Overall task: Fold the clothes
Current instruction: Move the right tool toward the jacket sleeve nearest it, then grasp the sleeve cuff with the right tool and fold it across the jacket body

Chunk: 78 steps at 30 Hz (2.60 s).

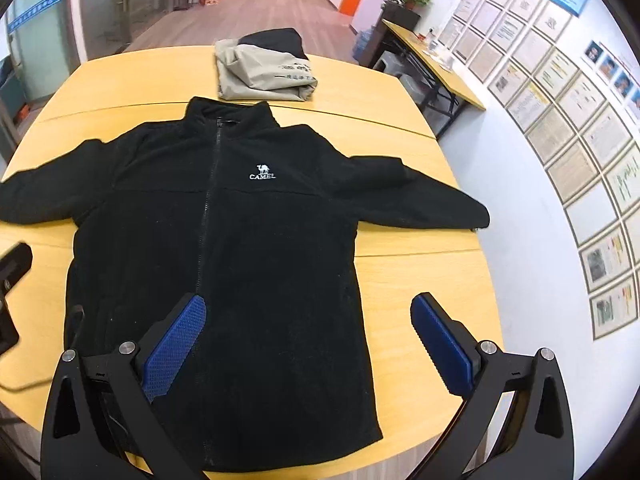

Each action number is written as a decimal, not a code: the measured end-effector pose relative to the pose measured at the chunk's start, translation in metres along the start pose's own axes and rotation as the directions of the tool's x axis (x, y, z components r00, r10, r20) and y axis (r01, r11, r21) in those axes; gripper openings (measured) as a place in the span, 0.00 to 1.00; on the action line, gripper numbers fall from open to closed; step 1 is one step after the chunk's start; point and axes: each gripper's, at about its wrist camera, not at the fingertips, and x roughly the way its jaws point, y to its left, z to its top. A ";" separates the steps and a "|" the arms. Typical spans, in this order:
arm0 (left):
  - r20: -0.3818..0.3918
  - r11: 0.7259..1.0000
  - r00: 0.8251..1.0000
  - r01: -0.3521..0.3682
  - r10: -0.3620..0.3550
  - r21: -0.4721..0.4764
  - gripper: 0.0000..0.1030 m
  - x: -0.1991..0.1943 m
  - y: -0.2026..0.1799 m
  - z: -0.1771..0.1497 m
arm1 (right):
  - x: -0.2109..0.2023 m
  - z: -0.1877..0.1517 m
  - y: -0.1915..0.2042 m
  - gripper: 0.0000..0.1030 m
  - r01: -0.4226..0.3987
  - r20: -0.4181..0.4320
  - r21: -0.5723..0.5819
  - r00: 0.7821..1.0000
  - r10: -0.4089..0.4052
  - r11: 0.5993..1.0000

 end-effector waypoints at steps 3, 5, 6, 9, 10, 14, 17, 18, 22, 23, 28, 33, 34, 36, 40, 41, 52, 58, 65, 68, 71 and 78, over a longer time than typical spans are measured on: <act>0.012 1.000 1.000 -0.019 0.019 -0.012 0.99 0.001 -0.009 0.002 | 0.002 0.004 -0.008 1.00 -0.022 0.030 -0.008 0.999 0.022 1.000; 0.013 0.999 0.999 -0.036 0.036 -0.025 0.99 0.002 -0.014 0.004 | 0.007 0.007 -0.011 1.00 -0.031 0.040 -0.020 0.999 0.032 0.999; 0.010 0.999 0.999 -0.040 0.041 -0.032 0.99 0.004 -0.016 0.005 | 0.009 0.009 -0.013 1.00 -0.036 0.043 -0.026 0.998 0.037 0.999; 0.001 0.997 0.999 -0.052 0.053 -0.053 0.99 0.009 -0.022 0.007 | 0.020 0.014 -0.017 1.00 -0.057 0.041 -0.033 0.997 0.058 0.998; -0.002 0.997 0.998 -0.057 0.057 -0.061 0.99 0.011 -0.024 0.008 | 0.024 0.016 -0.018 1.00 -0.064 0.040 -0.036 0.997 0.066 0.997; -0.010 0.995 0.998 -0.061 0.060 -0.073 0.99 0.021 -0.035 0.014 | 0.039 0.022 -0.025 1.00 -0.082 0.047 -0.046 0.995 0.084 0.996; -0.003 0.997 0.999 -0.041 0.041 -0.066 0.99 0.025 -0.047 0.019 | 0.053 0.025 -0.035 1.00 -0.100 0.062 -0.042 0.993 0.102 0.994; 0.000 0.996 0.999 -0.043 0.043 -0.073 0.99 0.027 -0.049 0.021 | 0.054 0.025 -0.042 1.00 -0.107 0.087 -0.052 0.990 0.111 0.993; 0.010 0.993 0.998 -0.054 0.055 -0.106 0.99 0.035 -0.055 0.027 | 0.067 0.027 -0.082 1.00 -0.135 0.193 -0.059 0.971 0.144 0.989; 0.013 0.992 0.998 -0.057 0.059 -0.115 0.99 0.036 -0.057 0.028 | 0.073 0.028 -0.100 1.00 -0.144 0.222 -0.042 0.963 0.150 0.989; 0.025 0.985 0.997 -0.070 0.075 -0.157 0.99 0.046 -0.065 0.036 | 0.145 0.034 -0.209 1.00 -0.158 0.265 0.102 0.956 0.126 0.982; 0.036 0.977 0.995 -0.083 0.092 -0.198 0.99 0.056 -0.073 0.044 | 0.249 0.022 -0.338 1.00 -0.087 0.205 0.302 0.978 0.024 0.949; 0.039 0.975 0.995 -0.085 0.095 -0.207 0.99 0.057 -0.075 0.045 | 0.270 0.019 -0.364 1.00 -0.088 0.187 0.357 0.982 0.021 0.930; 0.035 0.967 0.992 -0.110 0.121 -0.231 0.99 0.062 -0.073 0.047 | 0.306 0.014 -0.407 1.00 -0.101 0.160 0.443 0.987 0.032 0.891; -0.003 0.944 0.976 -0.210 0.217 -0.254 0.99 0.068 -0.063 0.042 | 0.369 0.016 -0.458 1.00 -0.070 0.087 0.515 0.996 0.029 0.854; -0.014 0.939 0.974 -0.222 0.227 -0.262 0.99 0.068 -0.060 0.041 | 0.379 0.018 -0.465 1.00 -0.072 0.083 0.530 0.996 0.033 0.845; -0.050 0.928 0.963 -0.268 0.264 -0.259 0.99 0.060 -0.062 0.028 | 0.424 0.020 -0.506 0.21 -0.105 0.064 0.600 0.995 0.082 0.793; -0.052 0.924 0.965 -0.262 0.258 -0.277 0.99 0.058 -0.047 0.022 | 0.370 0.032 -0.502 0.10 -0.151 0.212 0.562 0.977 0.034 0.813; -0.040 0.926 0.971 -0.235 0.234 -0.295 0.99 0.053 -0.008 0.011 | 0.203 0.059 -0.428 0.10 -0.114 0.506 0.377 0.857 -0.101 0.919; -0.023 0.928 0.978 -0.206 0.210 -0.312 0.99 0.043 0.021 0.008 | 0.130 0.069 -0.353 0.10 -0.133 0.604 0.217 0.796 -0.027 0.967; 0.005 0.933 0.980 -0.186 0.198 -0.309 0.99 0.028 0.066 0.007 | 0.077 0.077 -0.260 0.10 -0.192 0.634 0.041 0.763 0.123 0.981; 0.050 0.952 0.980 -0.176 0.195 -0.250 0.99 0.002 0.168 -0.005 | 0.075 0.090 -0.061 0.09 -0.262 0.538 -0.144 0.789 0.298 0.954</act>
